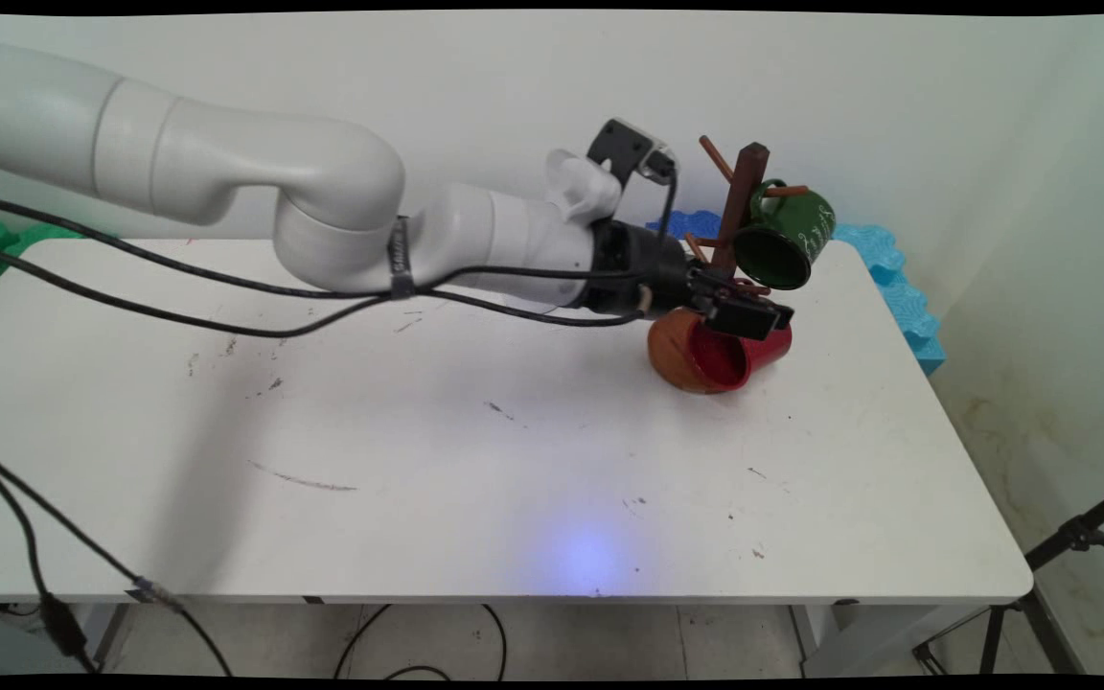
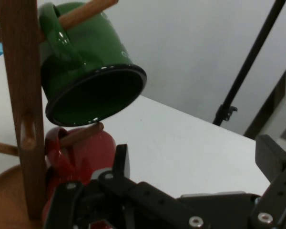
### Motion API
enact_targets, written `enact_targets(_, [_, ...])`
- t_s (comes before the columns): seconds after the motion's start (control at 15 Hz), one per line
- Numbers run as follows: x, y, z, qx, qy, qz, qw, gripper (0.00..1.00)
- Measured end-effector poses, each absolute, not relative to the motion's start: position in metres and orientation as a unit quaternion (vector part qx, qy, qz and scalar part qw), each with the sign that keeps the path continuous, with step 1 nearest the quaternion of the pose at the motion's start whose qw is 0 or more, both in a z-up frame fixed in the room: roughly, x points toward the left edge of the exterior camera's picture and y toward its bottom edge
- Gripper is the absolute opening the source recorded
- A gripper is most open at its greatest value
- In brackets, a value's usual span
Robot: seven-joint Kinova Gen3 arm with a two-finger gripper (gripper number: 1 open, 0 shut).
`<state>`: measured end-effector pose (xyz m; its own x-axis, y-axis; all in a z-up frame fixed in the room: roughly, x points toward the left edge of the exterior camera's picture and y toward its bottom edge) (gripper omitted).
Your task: Pick up the green mug from the rack
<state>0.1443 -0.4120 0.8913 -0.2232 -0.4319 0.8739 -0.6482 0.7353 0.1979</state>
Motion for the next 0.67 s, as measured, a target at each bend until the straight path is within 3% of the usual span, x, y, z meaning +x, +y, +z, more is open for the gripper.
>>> enact_targets(0.67, [0.110,-0.407,0.880,0.375,-0.743,0.128,0.539,1.00])
